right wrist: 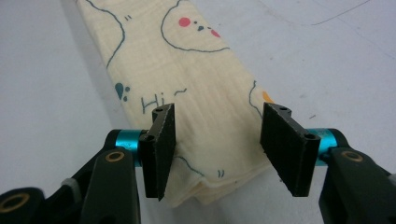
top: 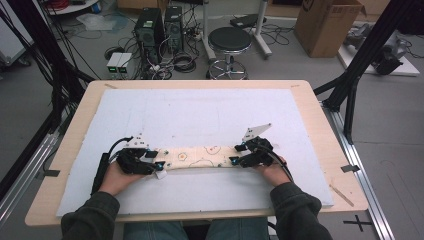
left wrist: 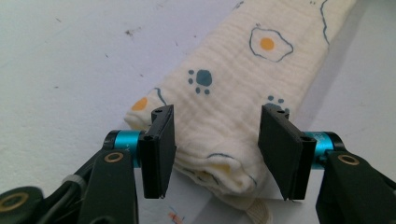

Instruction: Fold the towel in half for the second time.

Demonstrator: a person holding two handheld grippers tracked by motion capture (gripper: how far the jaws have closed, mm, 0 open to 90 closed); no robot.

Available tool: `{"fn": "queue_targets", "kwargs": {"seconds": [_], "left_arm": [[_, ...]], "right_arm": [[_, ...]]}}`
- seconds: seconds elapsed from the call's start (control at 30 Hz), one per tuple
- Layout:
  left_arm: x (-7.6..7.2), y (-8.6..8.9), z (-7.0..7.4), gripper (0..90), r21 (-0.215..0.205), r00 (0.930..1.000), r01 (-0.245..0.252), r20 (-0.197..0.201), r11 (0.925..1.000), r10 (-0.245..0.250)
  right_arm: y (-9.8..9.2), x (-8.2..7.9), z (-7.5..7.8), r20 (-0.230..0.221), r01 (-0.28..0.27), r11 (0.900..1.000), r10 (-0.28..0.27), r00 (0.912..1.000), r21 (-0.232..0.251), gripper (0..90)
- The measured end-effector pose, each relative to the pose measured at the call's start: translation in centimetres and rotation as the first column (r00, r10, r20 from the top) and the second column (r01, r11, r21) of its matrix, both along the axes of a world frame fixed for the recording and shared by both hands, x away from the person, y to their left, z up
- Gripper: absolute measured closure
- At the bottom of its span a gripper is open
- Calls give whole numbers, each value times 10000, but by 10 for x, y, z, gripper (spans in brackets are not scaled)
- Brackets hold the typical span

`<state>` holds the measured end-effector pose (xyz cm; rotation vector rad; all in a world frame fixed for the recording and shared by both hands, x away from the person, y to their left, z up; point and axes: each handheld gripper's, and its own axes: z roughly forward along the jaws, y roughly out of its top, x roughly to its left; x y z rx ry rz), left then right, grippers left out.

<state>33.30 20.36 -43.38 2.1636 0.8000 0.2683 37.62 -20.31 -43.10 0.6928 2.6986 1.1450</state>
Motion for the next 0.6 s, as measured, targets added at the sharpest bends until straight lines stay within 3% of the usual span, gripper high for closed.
{"fn": "queue_targets", "kwargs": {"seconds": [0.5,0.6], "left_arm": [[0,0,-2,464,188,9998,67,174,9998,-70],[-1,0,-1,462,113,9999,47,112,9999,-48]], "right_arm": [[-5,-7,-9,553,-8,9999,2,9985,100,424],[-6,-7,-10,370,91,9994,-104,9993,340,414]]}}
